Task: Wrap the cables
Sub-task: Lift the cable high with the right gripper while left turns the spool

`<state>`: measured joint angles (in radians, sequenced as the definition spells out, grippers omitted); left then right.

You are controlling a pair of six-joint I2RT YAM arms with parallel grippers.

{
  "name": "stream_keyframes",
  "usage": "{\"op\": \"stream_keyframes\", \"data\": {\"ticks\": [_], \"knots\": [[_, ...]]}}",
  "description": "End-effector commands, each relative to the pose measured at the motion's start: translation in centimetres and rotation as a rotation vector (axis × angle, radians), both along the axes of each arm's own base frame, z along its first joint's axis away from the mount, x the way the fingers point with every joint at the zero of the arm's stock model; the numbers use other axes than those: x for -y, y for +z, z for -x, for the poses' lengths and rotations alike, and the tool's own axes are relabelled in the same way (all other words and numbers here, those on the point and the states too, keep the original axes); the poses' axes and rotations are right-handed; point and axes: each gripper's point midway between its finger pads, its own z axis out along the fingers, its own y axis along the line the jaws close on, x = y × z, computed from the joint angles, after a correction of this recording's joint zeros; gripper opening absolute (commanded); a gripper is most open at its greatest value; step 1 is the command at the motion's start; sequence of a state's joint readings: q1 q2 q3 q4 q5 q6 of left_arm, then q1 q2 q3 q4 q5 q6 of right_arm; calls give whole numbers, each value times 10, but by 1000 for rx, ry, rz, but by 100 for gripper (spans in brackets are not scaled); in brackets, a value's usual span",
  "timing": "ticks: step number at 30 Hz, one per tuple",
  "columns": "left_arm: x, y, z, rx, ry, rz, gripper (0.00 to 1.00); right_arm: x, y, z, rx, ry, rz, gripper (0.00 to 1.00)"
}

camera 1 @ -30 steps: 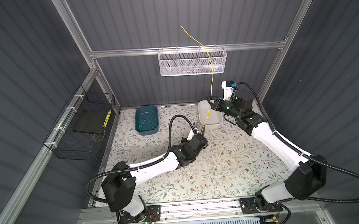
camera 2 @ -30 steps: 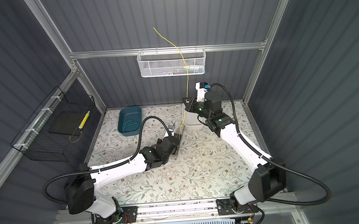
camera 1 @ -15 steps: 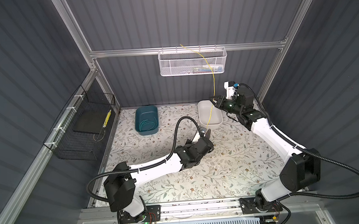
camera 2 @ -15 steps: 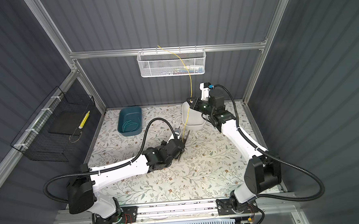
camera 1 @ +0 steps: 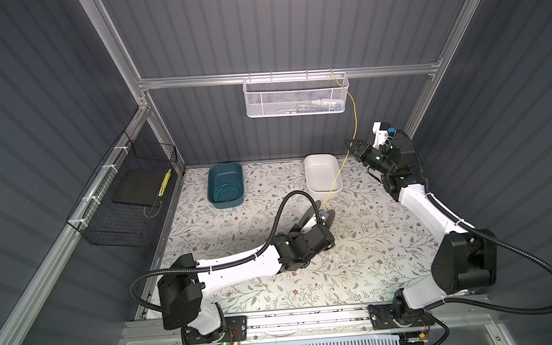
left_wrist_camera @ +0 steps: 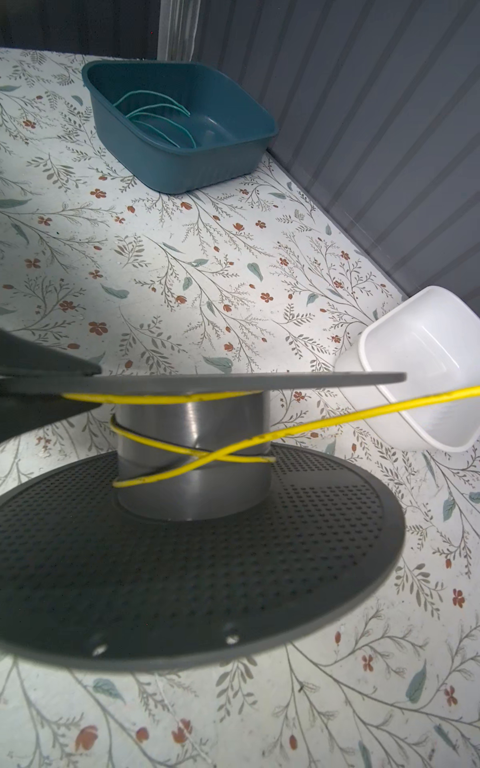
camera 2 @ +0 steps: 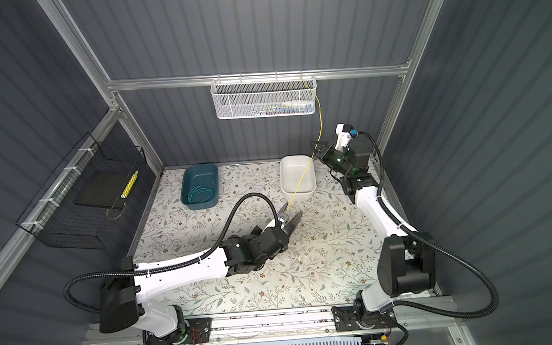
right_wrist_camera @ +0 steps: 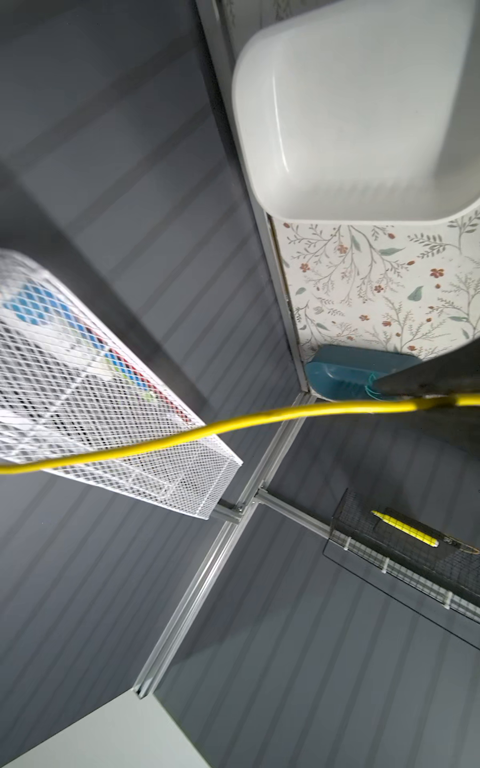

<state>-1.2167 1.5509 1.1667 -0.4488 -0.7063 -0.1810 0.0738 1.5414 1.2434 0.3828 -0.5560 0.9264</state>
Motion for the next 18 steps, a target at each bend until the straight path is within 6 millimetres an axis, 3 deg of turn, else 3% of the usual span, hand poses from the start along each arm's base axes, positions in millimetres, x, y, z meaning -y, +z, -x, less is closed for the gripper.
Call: {"op": "stream_keyframes", "data": {"ticks": [1, 10, 18], "knots": [[-23, -51, 30, -147, -94, -219, 0, 18, 37, 5, 118, -28, -49, 10], [-19, -55, 34, -160, -112, -224, 0, 54, 44, -5, 122, -109, -12, 12], [-18, -56, 37, -162, -123, -239, 0, 68, 48, -19, 115, -131, 11, 8]]}}
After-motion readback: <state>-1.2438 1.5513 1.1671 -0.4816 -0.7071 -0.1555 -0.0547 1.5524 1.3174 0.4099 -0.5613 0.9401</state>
